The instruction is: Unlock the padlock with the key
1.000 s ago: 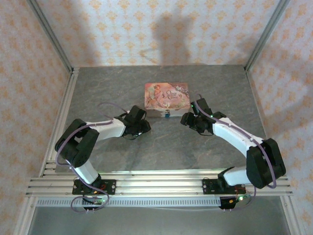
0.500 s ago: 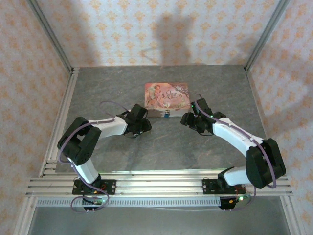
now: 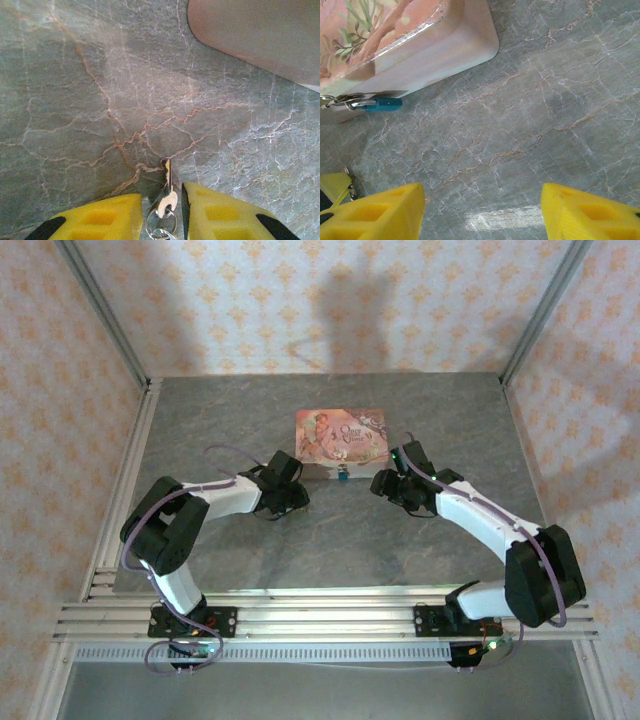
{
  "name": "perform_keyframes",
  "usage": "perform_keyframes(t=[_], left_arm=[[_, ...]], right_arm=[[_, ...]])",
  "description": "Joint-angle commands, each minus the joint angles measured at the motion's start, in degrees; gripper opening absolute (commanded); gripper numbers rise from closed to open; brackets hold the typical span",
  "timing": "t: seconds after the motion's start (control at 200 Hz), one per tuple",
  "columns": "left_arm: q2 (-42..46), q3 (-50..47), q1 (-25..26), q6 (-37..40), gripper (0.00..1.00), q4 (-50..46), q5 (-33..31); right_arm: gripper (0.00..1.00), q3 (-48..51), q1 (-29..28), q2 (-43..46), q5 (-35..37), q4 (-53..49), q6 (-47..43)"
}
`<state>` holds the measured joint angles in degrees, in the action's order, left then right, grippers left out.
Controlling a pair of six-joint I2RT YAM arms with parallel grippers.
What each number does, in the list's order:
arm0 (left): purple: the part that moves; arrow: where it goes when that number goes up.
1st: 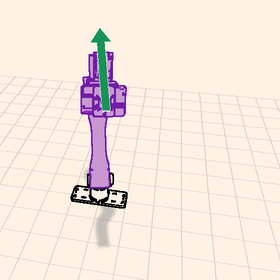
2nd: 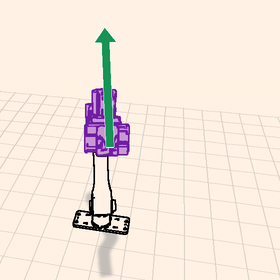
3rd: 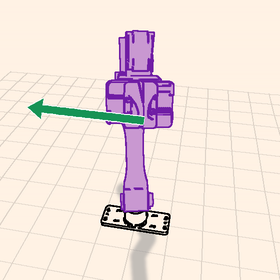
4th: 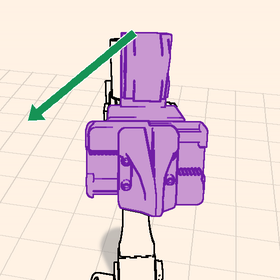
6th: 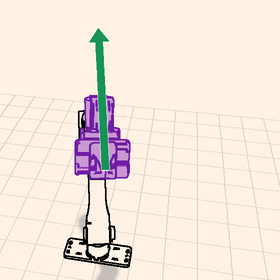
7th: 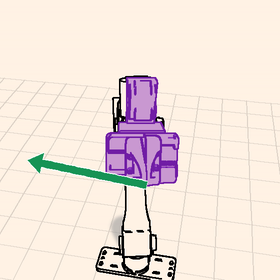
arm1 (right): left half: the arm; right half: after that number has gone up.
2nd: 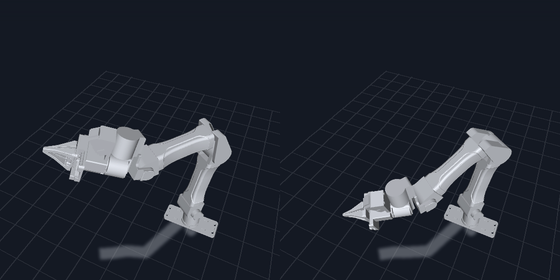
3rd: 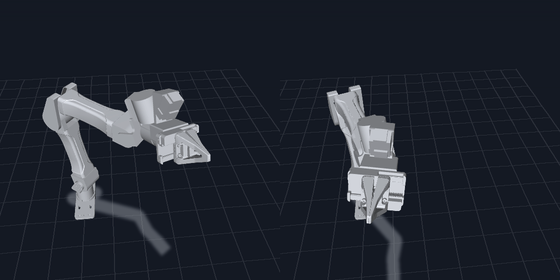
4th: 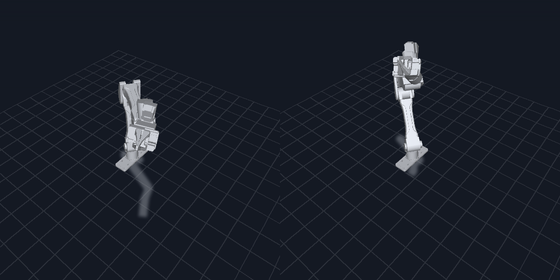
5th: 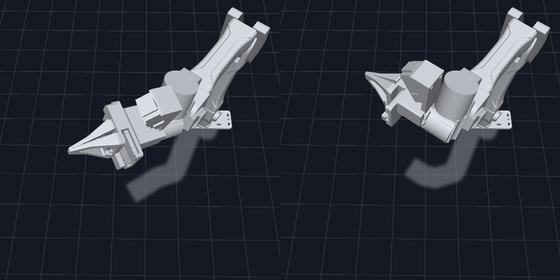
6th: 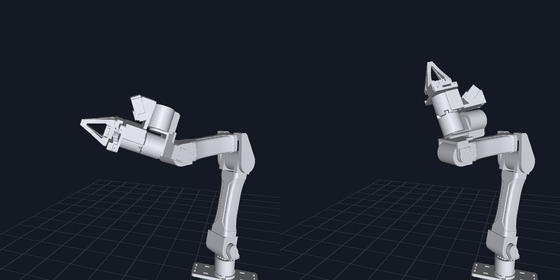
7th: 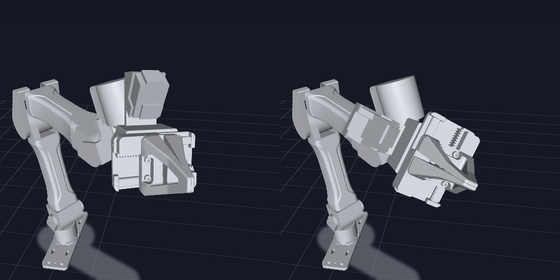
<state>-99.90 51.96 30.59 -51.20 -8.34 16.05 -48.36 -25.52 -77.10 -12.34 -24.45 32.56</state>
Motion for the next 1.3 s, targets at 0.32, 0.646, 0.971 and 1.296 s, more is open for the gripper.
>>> perform_keyframes(t=[0.32, 0.646, 0.971, 1.296], left_arm=[[-6.35, 2.99, 1.62, -0.99, 0.25, 9.18, 3.63], [-7.22, 4.93, 2.41, -0.67, 0.24, 7.28, 3.15], [-7.84, 7.23, 3.34, -0.13, 0.21, 4.70, 2.32], [-8.46, 8.90, 4.22, 0.82, 0.17, 1.57, 0.73]], right_arm=[[0.63, 0.69, -0.15, 1.47, 1.98, -1.26, -0.30], [0.64, 0.77, -0.15, 1.60, 1.96, -1.48, -0.48], [0.64, 1.23, -0.18, 2.01, 2.08, -1.48, -0.45], [0.64, 1.73, -0.15, 2.79, 2.28, -1.47, -0.55]])
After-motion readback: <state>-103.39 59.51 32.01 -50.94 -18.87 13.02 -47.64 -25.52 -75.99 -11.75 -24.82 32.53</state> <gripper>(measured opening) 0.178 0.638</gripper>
